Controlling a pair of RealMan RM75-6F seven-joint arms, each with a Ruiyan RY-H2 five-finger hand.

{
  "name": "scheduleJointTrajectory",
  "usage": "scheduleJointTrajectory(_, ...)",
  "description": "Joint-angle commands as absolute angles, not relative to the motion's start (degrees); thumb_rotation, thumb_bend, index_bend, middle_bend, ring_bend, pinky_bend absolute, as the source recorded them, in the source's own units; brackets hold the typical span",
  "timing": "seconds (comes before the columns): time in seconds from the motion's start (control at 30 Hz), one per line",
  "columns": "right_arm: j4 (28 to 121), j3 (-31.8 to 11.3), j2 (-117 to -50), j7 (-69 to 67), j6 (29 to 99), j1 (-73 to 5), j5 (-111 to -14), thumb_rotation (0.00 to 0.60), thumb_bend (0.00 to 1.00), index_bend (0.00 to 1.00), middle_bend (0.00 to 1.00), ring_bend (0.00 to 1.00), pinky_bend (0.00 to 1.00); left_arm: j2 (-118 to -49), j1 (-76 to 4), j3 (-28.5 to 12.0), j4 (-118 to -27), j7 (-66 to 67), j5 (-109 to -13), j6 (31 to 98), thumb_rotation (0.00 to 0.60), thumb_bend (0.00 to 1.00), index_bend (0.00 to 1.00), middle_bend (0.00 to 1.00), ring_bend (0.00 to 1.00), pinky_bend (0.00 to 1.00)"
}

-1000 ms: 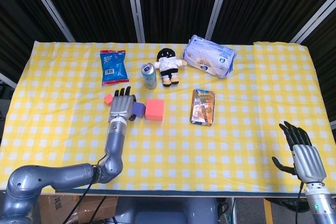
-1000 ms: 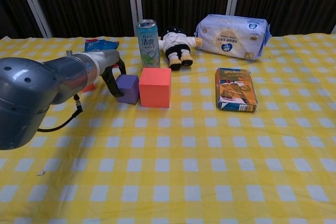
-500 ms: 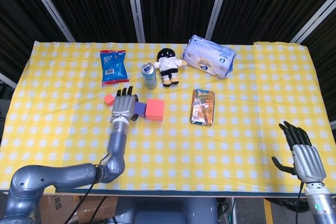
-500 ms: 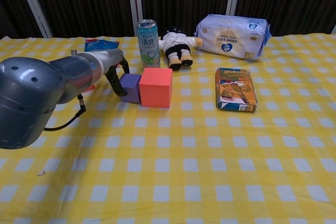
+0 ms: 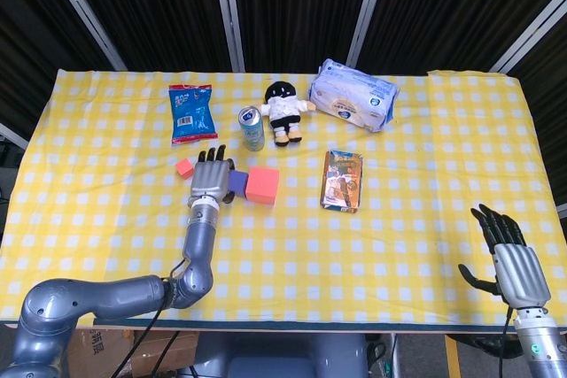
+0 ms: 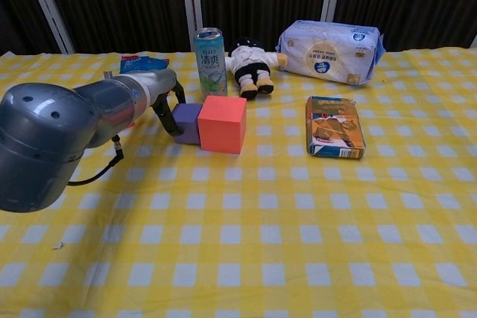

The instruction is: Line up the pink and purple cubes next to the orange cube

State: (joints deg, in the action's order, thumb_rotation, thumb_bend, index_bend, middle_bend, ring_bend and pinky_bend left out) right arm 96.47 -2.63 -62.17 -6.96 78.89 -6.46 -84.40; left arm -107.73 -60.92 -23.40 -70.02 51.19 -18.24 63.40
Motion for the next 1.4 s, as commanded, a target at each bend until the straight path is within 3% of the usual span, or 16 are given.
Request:
scheduleJointTrajectory(0.03, 96.5, -2.6, -62.2, -7.0, 78.9, -6.5, -84.4, 0.6, 0.34, 0.0, 0.0, 0.0, 0.0, -107.7, -60.8, -23.4, -70.2, 51.1, -18.4, 63.6, 0.6, 0.32, 0.31, 0.0, 0.0, 0.0)
scheduleJointTrajectory(0.47, 96.4, -2.6, -62.1, -6.9, 79.2, -6.4, -84.7, 0.6, 0.34, 0.0, 0.0, 0.0, 0.0, -105.4, -58.4, -22.4, -74.6, 50.2, -19.1, 64.8, 0.6, 0.3, 0.26, 0.0, 0.0, 0.0)
scheduleJointTrajectory(0.9, 96.5, -2.5, -62.3, -6.4, 79.5, -6.2, -84.7, 0.6, 0.34, 0.0, 0.0, 0.0, 0.0, -94.8, -51.7, -16.6, -87.8, 48.5, -23.8, 67.0, 0.6, 0.3, 0.23, 0.0, 0.0, 0.0)
scheduleJointTrajectory(1.17, 96.6, -2.5, -62.4, -6.0, 79.6, -6.1, -84.6, 0.6, 0.34, 0.0, 0.0, 0.0, 0.0, -92.1, -50.0, -15.8, -85.6, 46.4, -26.0, 67.6, 0.6, 0.3, 0.23, 0.0, 0.0, 0.0)
scheduleJointTrajectory(1.4, 96.8, -2.5, -62.3, -6.3, 79.3, -6.1, -84.3, 0.6, 0.34, 0.0, 0.0, 0.0, 0.0, -91.9, -50.1, -16.0, -79.2, 45.6, -24.4, 63.6, 0.6, 0.3, 0.23, 0.0, 0.0, 0.0)
